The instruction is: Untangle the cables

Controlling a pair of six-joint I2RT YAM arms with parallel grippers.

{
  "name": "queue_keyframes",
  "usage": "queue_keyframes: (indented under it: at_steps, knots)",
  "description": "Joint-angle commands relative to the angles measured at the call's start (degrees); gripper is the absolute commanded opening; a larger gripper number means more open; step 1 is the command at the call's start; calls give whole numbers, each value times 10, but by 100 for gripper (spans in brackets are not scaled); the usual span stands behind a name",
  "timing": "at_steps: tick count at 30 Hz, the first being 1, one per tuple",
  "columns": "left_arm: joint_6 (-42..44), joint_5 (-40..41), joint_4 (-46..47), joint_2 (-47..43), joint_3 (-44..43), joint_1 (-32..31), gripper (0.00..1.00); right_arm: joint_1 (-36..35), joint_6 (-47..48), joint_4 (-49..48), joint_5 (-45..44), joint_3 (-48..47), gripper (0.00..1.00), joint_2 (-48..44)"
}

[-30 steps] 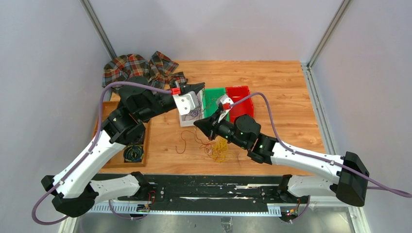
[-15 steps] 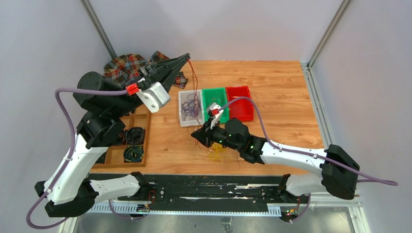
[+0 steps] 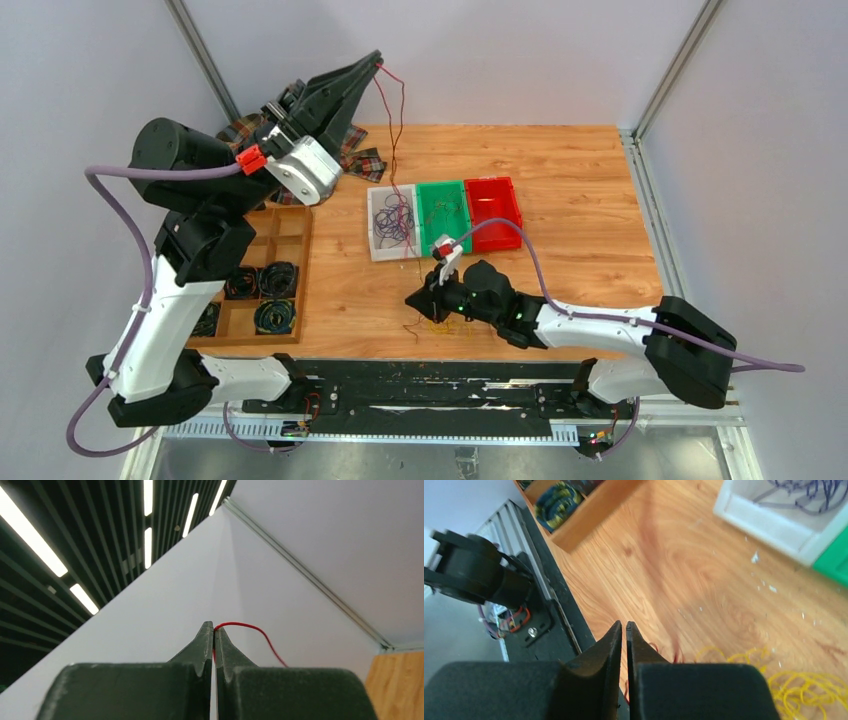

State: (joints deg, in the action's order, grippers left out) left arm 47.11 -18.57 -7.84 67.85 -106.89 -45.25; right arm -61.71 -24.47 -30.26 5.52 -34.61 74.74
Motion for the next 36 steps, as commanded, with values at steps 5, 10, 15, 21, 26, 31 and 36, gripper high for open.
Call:
queue_keyframes:
  at_steps: [5, 10, 15, 21, 26, 31, 36]
  knots:
    - [52, 18, 62, 59, -110, -9, 1, 0, -17, -60, -54, 87, 8, -9]
    - [61, 15, 55, 107, -173, -15, 1, 0, -20, -58, -97, 111, 18, -35]
    - [106, 16, 66, 141, -200, -34, 0, 1, -7, -13, -138, 114, 20, -83]
    - [226, 49, 115, 209, -249, -64, 0, 5, -19, 14, -161, 132, 25, -102]
    - [277, 82, 145, 314, -398, -73, 1, 11, -37, 19, -185, 169, 29, -115]
    - [320, 51, 225, 351, -443, -74, 1, 15, -65, 29, -217, 214, 31, -143]
    - [316, 35, 262, 325, -400, -81, 1, 16, -68, 64, -242, 221, 34, -173]
